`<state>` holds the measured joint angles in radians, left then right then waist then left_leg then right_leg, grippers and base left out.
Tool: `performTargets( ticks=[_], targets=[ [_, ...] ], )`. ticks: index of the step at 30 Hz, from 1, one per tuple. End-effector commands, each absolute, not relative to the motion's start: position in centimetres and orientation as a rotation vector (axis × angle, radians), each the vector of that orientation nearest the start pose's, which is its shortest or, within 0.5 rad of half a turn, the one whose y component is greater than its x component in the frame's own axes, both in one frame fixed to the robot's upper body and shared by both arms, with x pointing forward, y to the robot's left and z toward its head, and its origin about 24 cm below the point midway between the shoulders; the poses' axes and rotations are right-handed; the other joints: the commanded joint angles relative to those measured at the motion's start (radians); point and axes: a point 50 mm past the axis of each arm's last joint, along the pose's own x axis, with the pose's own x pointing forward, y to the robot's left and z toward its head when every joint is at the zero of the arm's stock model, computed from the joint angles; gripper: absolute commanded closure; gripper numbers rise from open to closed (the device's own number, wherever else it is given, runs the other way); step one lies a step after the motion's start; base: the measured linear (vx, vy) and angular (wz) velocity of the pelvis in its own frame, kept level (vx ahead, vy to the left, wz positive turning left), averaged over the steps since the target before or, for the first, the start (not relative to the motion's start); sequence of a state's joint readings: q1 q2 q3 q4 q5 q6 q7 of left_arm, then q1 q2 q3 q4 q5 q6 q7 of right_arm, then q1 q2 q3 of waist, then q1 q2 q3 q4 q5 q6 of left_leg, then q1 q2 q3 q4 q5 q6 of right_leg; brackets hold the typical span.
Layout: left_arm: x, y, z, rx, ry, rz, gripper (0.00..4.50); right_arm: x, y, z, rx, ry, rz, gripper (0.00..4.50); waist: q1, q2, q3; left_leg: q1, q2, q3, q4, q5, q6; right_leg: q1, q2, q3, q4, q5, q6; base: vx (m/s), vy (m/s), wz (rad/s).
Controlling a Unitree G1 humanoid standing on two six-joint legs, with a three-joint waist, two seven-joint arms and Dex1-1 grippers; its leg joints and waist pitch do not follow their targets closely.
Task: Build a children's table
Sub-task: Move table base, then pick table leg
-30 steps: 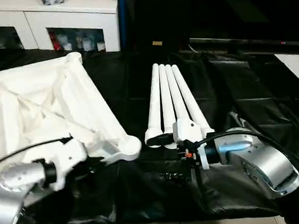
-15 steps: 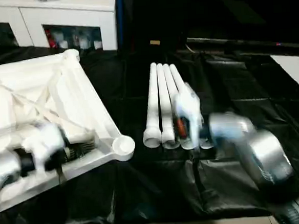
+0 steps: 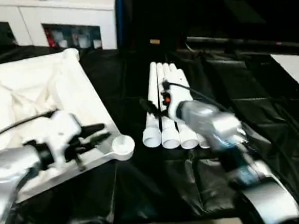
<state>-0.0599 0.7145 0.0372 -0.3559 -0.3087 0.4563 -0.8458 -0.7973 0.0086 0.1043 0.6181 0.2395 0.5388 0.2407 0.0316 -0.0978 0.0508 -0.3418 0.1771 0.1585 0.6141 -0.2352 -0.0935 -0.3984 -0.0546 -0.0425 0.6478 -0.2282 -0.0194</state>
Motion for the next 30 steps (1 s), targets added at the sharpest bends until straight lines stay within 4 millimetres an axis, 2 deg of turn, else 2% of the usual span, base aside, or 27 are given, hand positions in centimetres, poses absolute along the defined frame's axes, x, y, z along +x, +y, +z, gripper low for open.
performTargets(
  ticks=[1,4,6,7,8,9,10,12,13,14,15,16,17,20,25,30],
  targets=[
    [23.6,19.9,12.9,0.381,0.229,-0.922,2.82,36.9,-4.8,9.2,0.08,0.412,0.519,0.0,0.002,0.033,-0.062,0.0,0.036,-0.002,-0.074,0.072,-0.036,0.057,-0.067,0.053,-0.043,0.185,-0.223,0.0,0.0,0.0],
    [23.6,19.9,12.9,0.406,0.23,-0.911,2.56,37.3,-4.2,8.9,0.089,0.427,0.503,0.0,0.003,0.036,-0.061,-0.002,0.036,-0.001,-0.073,0.089,-0.025,0.057,-0.064,0.05,-0.041,0.216,-0.229,0.0,0.0,0.0],
    [23.6,20.0,12.9,0.424,0.233,-0.904,2.49,37.6,-3.7,8.7,0.09,0.44,0.504,0.0,0.004,0.037,-0.06,-0.001,0.039,0.001,-0.074,0.057,-0.026,0.055,-0.069,0.051,-0.043,0.176,-0.231,0.0,0.0,0.0],
    [23.6,20.0,12.9,0.425,0.235,-0.904,2.49,37.6,-3.7,8.6,0.084,0.442,0.499,0.0,0.003,0.038,-0.052,-0.003,0.039,0.001,-0.077,0.036,-0.027,0.053,-0.068,0.051,-0.046,0.156,-0.232,0.0,0.0,0.0],
    [23.6,20.1,12.9,0.427,0.239,-0.904,2.21,37.7,-3.7,8.5,0.074,0.447,0.49,0.0,0.004,0.038,-0.052,-0.002,0.04,0.0,-0.077,0.032,-0.029,0.053,-0.069,0.052,-0.045,0.153,-0.231,0.0,0.0,0.0],
    [23.4,20.2,12.9,0.433,0.249,-0.907,2.21,37.8,-3.6,8.4,0.064,0.451,0.479,0.0,0.006,0.042,-0.045,-0.001,0.039,0.0,-0.078,0.031,-0.031,0.048,-0.068,0.051,-0.045,0.158,-0.229,0.0,0.0,0.0],
    [23.3,20.3,12.9,0.435,0.255,-0.908,2.12,37.8,-3.5,8.3,0.066,0.453,0.471,0.0,0.005,0.039,-0.047,-0.001,0.038,0.001,-0.077,0.033,-0.028,0.051,-0.067,0.051,-0.045,0.165,-0.23,0.0,0.0,0.0],
    [23.1,20.5,13.1,0.437,0.27,-0.911,2.03,37.9,-3.4,8.2,0.066,0.457,0.457,0.0,0.006,0.041,-0.039,-0.004,0.04,0.0,-0.08,0.016,-0.029,0.05,-0.068,0.052,-0.046,0.151,-0.226,0.0,0.0,0.0],
    [23.0,20.6,13.1,0.437,0.272,-0.911,2.03,37.9,-3.4,8.1,0.066,0.458,0.455,0.0,0.005,0.043,-0.033,-0.007,0.04,-0.001,-0.082,0.001,-0.033,0.048,-0.068,0.052,-0.047,0.134,-0.223,0.0,0.0,0.0],
    [22.8,20.7,13.2,0.438,0.277,-0.913,1.92,37.9,-3.4,8.0,0.065,0.464,0.442,0.0,0.005,0.043,-0.032,-0.005,0.04,-0.002,-0.083,-0.012,-0.036,0.049,-0.068,0.052,-0.049,0.113,-0.22,0.0,0.0,0.0],
    [22.7,20.8,13.3,0.44,0.282,-0.912,1.92,37.9,-3.4,7.8,0.065,0.466,0.439,0.0,0.005,0.045,-0.028,-0.005,0.041,-0.002,-0.084,-0.016,-0.038,0.045,-0.069,0.052,-0.049,0.106,-0.219,0.0,0.0,0.0],
    [22.7,20.9,13.4,0.443,0.285,-0.911,1.73,37.9,-3.4,7.7,0.063,0.469,0.433,0.0,0.004,0.047,-0.022,-0.005,0.04,-0.001,-0.085,-0.036,-0.041,0.042,-0.069,0.052,-0.051,0.085,-0.22,0.0,0.0,0.0],
    [22.7,21.0,13.4,0.446,0.287,-0.91,1.68,37.9,-3.4,7.7,0.061,0.47,0.43,0.0,0.002,0.047,-0.022,-0.004,0.04,-0.001,-0.086,-0.047,-0.042,0.043,-0.069,0.052,-0.052,0.066,-0.219,0.0,0.0,0.0],
    [22.5,21.2,13.6,0.455,0.297,-0.912,1.41,37.9,-3.2,7.3,0.067,0.486,0.43,0.0,0.004,0.053,-0.011,-0.004,0.041,-0.002,-0.086,-0.04,-0.038,0.04,-0.071,0.053,-0.05,0.074,-0.225,0.0,0.0,0.0],
    [22.4,21.3,13.8,0.466,0.308,-0.914,0.97,37.4,-2.7,6.4,0.086,0.529,0.478,0.0,0.002,0.052,-0.006,-0.008,0.04,-0.002,-0.084,0.012,-0.017,0.044,-0.07,0.053,-0.046,0.145,-0.246,0.0,0.0,0.0],
    [22.5,21.3,13.9,0.473,0.309,-0.913,0.62,37.0,-2.8,5.7,0.088,0.587,0.489,0.0,0.002,0.052,-0.002,-0.006,0.043,0.0,-0.085,0.0,-0.008,0.044,-0.073,0.054,-0.048,0.116,-0.259,0.0,0.0,0.0]
  ],
)
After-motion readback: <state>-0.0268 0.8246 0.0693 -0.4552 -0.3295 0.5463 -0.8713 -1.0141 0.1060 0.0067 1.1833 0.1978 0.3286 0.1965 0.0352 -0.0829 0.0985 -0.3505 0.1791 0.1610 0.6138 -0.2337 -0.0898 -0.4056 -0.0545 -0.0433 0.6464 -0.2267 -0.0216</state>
